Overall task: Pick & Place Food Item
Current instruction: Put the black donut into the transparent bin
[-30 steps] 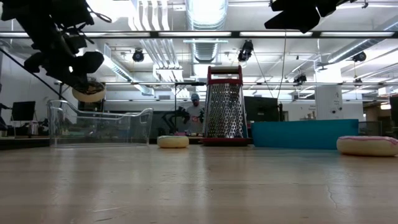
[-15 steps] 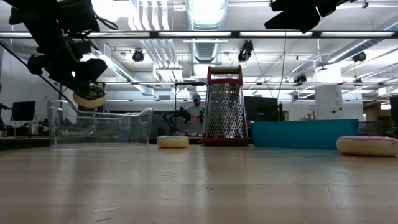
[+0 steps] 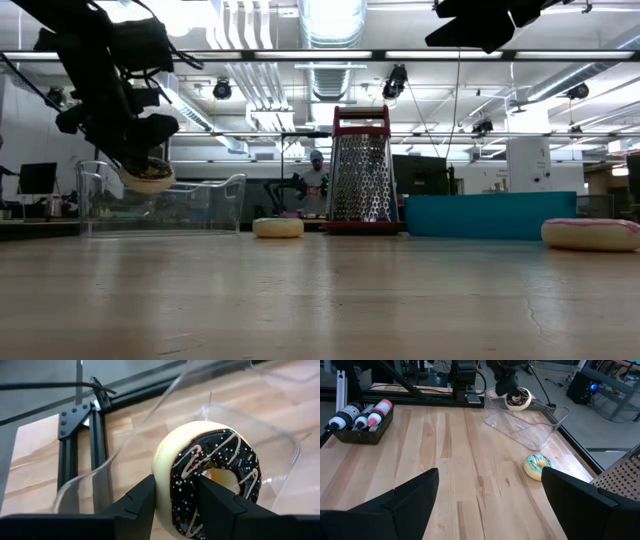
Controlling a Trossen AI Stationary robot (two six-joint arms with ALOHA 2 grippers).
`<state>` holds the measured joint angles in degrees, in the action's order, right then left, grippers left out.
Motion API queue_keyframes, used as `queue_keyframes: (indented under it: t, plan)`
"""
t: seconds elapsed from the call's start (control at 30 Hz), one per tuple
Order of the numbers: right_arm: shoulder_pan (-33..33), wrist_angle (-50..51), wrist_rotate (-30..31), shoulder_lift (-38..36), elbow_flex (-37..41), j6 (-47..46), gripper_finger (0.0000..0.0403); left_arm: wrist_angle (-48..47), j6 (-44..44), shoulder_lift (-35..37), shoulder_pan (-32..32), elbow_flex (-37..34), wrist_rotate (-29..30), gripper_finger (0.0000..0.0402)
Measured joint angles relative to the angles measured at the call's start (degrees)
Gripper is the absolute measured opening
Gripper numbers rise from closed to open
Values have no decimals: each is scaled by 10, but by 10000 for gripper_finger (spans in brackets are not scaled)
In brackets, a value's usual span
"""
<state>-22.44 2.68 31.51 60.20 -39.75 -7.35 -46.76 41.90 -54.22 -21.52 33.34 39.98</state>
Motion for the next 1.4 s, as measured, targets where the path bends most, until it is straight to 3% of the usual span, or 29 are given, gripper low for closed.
queue_keyframes:
  t: [0.83, 1.4]
  plan:
    - [-1, 0, 0, 0, 0, -1, 343, 102, -122, -162, -78, 0, -131, 135]
    - [0, 0, 0, 0, 0, 0, 345, 153, -157, -183, -84, 0, -169, 136]
